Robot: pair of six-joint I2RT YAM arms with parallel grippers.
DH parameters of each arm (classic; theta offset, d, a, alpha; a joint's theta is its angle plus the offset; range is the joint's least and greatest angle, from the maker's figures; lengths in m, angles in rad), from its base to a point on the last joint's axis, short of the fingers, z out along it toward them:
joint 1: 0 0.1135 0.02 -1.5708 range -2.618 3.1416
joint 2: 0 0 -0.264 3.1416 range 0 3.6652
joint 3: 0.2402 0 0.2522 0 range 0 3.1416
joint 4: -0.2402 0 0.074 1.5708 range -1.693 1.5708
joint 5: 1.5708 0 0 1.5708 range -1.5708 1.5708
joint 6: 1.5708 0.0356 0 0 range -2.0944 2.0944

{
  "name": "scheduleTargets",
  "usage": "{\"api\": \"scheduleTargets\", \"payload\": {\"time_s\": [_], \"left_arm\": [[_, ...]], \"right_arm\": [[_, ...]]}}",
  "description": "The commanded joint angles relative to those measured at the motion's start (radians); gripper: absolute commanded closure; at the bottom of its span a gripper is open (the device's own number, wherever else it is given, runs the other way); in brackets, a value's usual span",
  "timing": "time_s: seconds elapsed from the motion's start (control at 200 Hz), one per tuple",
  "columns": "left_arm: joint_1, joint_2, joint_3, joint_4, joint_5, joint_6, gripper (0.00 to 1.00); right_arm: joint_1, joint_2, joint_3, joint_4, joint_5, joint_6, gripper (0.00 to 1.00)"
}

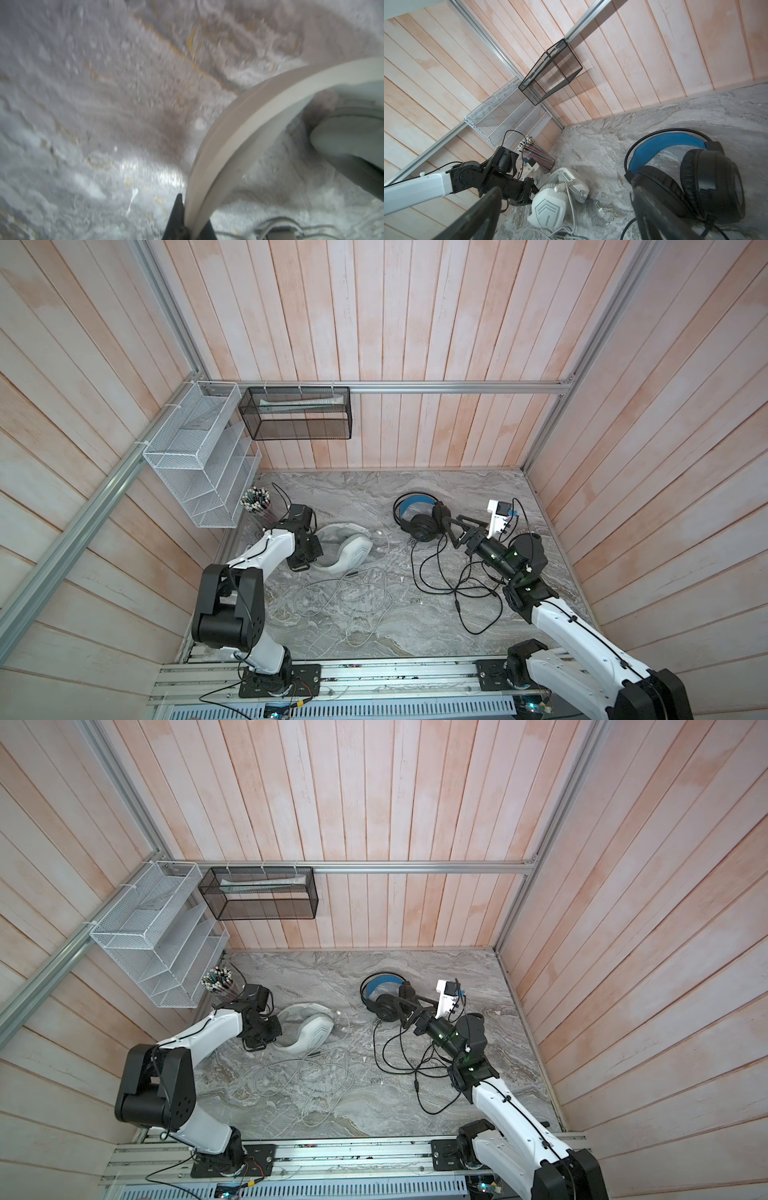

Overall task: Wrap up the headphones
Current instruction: 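Lower the left gripper and grasp the white headset band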

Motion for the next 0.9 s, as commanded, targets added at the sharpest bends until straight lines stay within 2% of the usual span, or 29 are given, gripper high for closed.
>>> {"api": "scheduleTargets", "payload": {"time_s": [0.0,0.265,0.645,0.83,0.855,0.885,0.895], "left_arm": [[-0.038,-0.094,-0.062,0.033,0.028,-0.188,1.00],[-0.084,-0.083,-0.176,0.103,0.015,-0.248,1.00],[-0.100,-0.030,-0.145,0.099,-0.010,-0.229,0.70],[-0.099,-0.046,-0.094,0.052,-0.025,-0.195,0.60],[-0.099,-0.046,-0.082,0.041,-0.032,-0.187,0.52],[-0.099,-0.044,-0.067,0.030,-0.043,-0.179,0.50],[-0.099,-0.044,-0.061,0.026,-0.047,-0.175,0.46]], "right_arm": [[0.029,-0.004,-0.010,-0.027,0.019,-0.032,0.00],[0.073,0.005,-0.016,-0.041,0.047,-0.065,0.00],[0.131,0.045,-0.009,-0.032,0.049,-0.089,0.00],[0.140,0.056,-0.008,-0.029,0.047,-0.094,0.00],[0.139,0.057,-0.007,-0.029,0.046,-0.094,0.00],[0.141,0.056,-0.008,-0.029,0.046,-0.094,0.00],[0.141,0.056,-0.007,-0.029,0.046,-0.095,0.00]]}}
